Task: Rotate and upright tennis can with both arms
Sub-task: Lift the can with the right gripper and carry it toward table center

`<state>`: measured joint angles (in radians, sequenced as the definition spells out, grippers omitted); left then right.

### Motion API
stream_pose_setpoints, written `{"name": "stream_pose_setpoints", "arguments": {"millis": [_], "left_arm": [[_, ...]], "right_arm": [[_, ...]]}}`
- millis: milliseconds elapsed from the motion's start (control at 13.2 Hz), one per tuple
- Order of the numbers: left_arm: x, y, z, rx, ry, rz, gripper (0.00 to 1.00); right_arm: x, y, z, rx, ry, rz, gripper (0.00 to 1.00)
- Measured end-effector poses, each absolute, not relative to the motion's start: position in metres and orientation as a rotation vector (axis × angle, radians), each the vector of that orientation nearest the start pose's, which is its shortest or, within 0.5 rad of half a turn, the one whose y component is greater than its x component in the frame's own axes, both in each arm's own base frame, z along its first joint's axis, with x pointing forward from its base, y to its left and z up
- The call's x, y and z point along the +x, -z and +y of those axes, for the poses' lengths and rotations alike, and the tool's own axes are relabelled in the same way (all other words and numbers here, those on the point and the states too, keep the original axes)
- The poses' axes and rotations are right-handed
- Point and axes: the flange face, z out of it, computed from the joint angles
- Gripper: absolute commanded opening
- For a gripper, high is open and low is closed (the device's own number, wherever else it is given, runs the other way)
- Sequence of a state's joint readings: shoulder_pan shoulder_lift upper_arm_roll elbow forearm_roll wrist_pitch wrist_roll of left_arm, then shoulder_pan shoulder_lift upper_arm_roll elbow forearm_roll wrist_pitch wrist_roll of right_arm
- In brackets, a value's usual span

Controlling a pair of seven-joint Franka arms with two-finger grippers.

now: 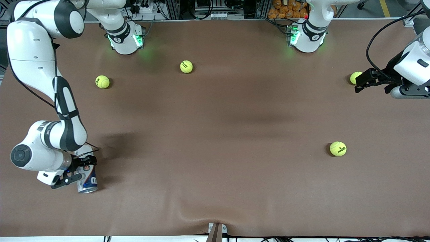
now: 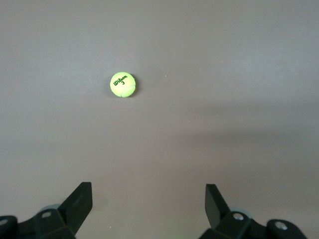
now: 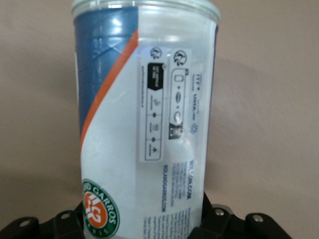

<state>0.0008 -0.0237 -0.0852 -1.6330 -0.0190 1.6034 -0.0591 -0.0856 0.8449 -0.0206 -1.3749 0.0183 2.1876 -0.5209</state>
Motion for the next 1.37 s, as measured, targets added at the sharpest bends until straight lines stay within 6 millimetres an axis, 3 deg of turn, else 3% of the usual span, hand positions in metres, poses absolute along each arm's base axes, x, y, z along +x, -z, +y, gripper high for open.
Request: {"name": "stream_pose_setpoints", "arguments": {"millis": [152,304,608,836,912,1064,1216,1368], "left_arm": [[0.547,-0.611,-0.048,-3.158,-0.012,0.038,1.0],[0.547,-0.61,-0.048,-3.158,-0.013,0.037,1.0],[0.548,-0.609,-0.048,-3.158,-0.016,0.036,1.0],[0.549,-0.607,-0.048,-3.158,-0.024,0.037,1.0],[0.549,-0.606,-0.048,-3.158,-0.026,0.036,1.0],[0.549,-0.606,-0.047,-3.157,-0.033,0.032,1.0],[0.548,-0.606,-0.047,-3.157,-0.036,0.034,1.0],[0.548,-0.606,-0.05,-3.157,-0.037,0.044,1.0]], "right_arm": [[0.733,-0.213,-0.054,-3.025,-0.031,-0.763,0.82],[0.739,-0.221,-0.018,-2.958,0.011,-0.863,0.84],[0.736,-0.234,0.092,-2.778,0.072,-1.03,0.85],[0.723,-0.239,0.179,-2.691,0.102,-1.179,0.88],[0.718,-0.242,0.208,-2.67,0.142,-1.23,0.95],[0.706,-0.249,0.266,-2.624,0.231,-1.326,0.95],[0.691,-0.252,0.31,-2.582,0.27,-1.423,0.93],[0.68,-0.255,0.34,-2.562,0.31,-1.561,0.93]]}}
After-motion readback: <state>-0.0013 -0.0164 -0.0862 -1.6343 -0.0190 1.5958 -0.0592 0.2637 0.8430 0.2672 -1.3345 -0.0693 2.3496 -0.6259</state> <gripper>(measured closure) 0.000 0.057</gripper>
